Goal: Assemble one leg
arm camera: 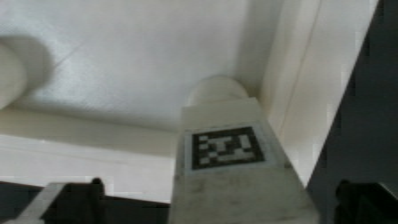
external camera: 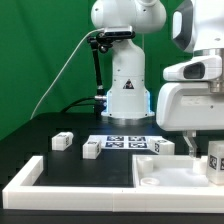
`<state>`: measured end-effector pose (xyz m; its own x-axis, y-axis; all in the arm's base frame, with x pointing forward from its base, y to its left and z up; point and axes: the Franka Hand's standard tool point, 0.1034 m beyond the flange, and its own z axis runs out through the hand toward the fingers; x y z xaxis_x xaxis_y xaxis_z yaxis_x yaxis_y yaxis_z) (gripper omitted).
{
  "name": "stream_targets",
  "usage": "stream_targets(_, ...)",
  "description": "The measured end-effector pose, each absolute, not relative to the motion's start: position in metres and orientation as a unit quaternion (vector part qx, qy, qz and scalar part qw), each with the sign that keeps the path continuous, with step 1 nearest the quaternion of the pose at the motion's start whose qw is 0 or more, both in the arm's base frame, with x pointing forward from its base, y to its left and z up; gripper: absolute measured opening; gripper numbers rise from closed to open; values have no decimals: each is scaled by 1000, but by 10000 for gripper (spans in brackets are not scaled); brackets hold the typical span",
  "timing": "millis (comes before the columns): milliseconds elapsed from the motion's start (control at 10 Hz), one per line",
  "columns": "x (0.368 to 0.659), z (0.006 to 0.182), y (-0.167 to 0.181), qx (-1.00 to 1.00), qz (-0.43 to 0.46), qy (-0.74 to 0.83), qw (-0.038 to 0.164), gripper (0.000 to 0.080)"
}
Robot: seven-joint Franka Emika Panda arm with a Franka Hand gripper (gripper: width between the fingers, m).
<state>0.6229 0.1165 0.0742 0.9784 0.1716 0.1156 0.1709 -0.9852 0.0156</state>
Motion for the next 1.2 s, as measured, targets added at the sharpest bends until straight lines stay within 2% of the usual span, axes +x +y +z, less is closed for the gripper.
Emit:
stream_targets(200, 623, 74, 116, 995, 58, 85, 3, 378)
stream_targets(300, 623, 74, 116, 995, 58, 85, 3, 291)
stream_targets(600, 622, 73, 116, 996, 57, 62, 1, 291)
stream_targets(1200, 620, 71, 120, 948, 55, -313, -26, 291)
